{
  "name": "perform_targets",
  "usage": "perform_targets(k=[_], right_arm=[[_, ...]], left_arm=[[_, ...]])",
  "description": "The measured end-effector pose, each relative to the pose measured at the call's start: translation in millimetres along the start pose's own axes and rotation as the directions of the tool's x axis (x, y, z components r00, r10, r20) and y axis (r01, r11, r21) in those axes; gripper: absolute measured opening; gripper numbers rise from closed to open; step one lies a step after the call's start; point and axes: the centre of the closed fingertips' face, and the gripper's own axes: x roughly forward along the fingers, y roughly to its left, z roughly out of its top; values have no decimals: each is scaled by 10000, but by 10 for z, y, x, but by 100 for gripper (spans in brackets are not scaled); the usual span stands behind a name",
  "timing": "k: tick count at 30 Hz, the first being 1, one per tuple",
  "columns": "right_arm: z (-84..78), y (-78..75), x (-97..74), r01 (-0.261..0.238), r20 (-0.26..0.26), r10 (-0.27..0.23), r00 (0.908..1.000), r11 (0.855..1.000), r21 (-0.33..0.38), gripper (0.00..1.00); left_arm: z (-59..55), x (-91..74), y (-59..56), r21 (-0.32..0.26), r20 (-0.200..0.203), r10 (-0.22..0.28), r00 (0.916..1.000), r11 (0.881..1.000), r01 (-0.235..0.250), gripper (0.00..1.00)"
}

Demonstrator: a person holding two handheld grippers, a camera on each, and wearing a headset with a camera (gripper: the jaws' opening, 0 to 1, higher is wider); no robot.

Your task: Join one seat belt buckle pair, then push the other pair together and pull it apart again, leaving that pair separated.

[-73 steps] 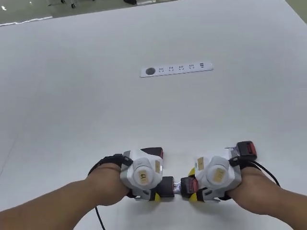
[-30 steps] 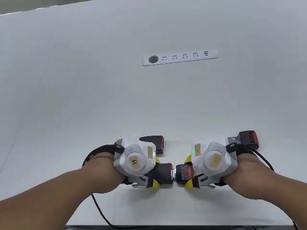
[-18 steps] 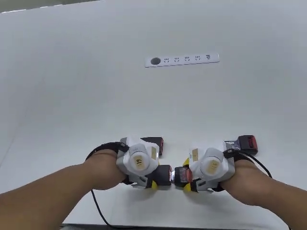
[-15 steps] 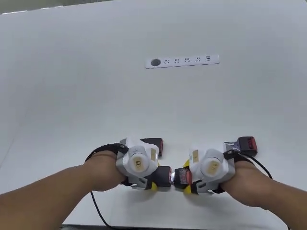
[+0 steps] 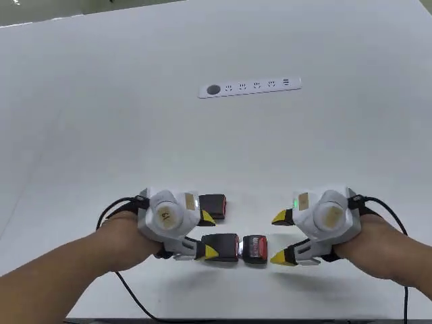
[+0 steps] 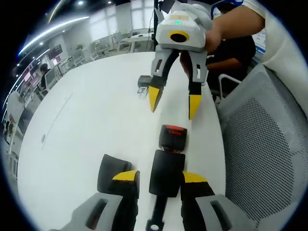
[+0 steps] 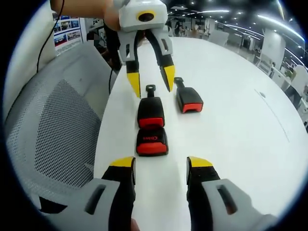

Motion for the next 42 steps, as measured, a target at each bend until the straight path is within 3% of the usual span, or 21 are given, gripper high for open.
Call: perform_targets(k=[4, 8, 13, 16, 19, 24, 27, 30, 37, 42], right_arm=[[-93, -141, -89, 232, -122, -232, 9997, 9997, -8, 39], [-272, -434, -262, 613, -485, -611, 9970, 9981, 21, 37], [-495, -758, -478, 1001, -902, -999, 9909, 9950, -26, 37], [-641, -948, -615, 1367, -1187, -1363, 9835, 9906, -50, 36], [-797, -1075, -692, 1424, -1388, -1401, 9804, 9898, 65, 37], [-946, -1064, -704, 1112, -1723, -1068, 9792, 9937, 160, 34], [-1015, -1034, -672, 877, -1919, -815, 9780, 9959, 237, 33], [-1069, -1073, -643, 764, -2014, -728, 9768, 9970, 101, 33], [-1086, -1057, -646, 361, -2139, -373, 9761, 9993, -95, 32], [-1081, -1048, -643, 362, -2158, -401, 9756, 9991, -216, 32]], left_arm=[[-1, -28, 199, -97, -80, 379, 9993, 9992, -379, 34], [-20, 9, 417, 192, -303, 508, 9982, 9986, -502, 35], [-113, 69, 591, 487, -625, 368, 9974, 9982, -337, 36], [-136, 88, 665, 577, -702, 379, 9968, 9978, -338, 36], [-170, 126, 711, 644, -800, 235, 9965, 9978, -183, 36], [-249, 212, 746, 868, -1101, -3, 9939, 9962, 99, 37], [-289, 289, 803, 1017, -1288, 116, 9916, 9948, 16, 38], [-282, 343, 759, 1122, -1384, -185, 9902, 9931, 343, 34], [-283, 395, 730, 1412, -1666, -496, 9848, 9872, 736, 33], [-305, 419, 726, 1572, -1805, -407, 9827, 9851, 696, 33]])
